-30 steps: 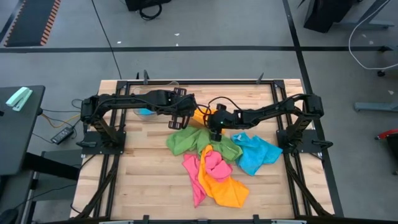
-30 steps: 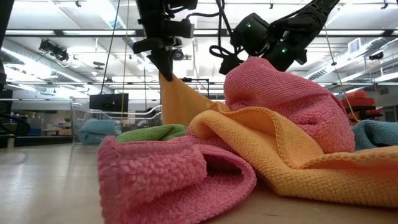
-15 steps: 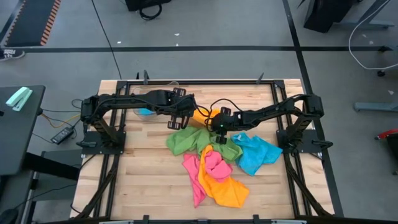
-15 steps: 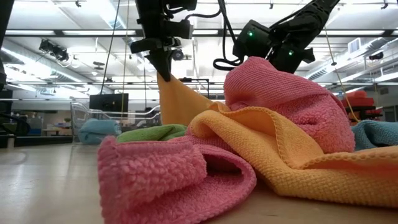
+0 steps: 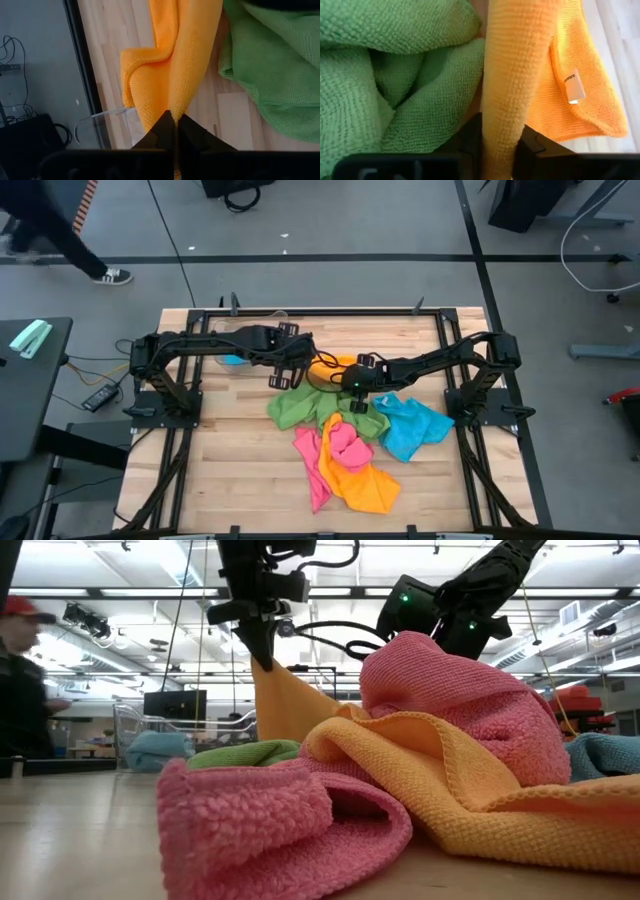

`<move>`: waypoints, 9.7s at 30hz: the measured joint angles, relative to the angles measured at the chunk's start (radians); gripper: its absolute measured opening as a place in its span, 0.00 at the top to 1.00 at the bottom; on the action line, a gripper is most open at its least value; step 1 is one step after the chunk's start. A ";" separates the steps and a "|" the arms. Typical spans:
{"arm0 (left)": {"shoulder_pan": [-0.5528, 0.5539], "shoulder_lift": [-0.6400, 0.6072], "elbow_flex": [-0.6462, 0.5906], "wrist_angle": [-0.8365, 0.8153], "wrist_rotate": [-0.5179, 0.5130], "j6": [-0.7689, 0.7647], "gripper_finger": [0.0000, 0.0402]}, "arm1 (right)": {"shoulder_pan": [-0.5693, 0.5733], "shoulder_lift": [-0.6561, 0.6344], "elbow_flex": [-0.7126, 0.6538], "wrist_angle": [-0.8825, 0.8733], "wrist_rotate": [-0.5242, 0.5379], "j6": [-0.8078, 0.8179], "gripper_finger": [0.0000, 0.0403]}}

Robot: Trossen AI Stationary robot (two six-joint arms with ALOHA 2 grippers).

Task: Fold microfiber towels
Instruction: Fold the top orange microfiber towel

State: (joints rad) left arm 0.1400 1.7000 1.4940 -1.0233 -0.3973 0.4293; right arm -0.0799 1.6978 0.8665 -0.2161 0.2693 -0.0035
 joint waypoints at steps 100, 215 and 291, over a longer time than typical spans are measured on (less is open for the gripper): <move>0.176 0.232 0.004 0.458 0.075 0.524 0.96 | -0.299 -0.277 0.112 -0.465 0.234 -0.688 0.97; 0.011 0.125 -0.228 0.562 0.079 0.359 0.84 | -0.422 -0.354 -0.073 -0.419 -0.208 0.285 0.46; -0.033 0.125 -0.229 0.462 0.079 0.158 0.91 | -0.592 -0.193 0.112 -0.657 0.070 0.291 0.99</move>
State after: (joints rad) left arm 0.1070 1.8252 1.2648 -0.5610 -0.3187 0.5877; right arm -0.6719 1.5047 0.9785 -0.8733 0.3397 0.2871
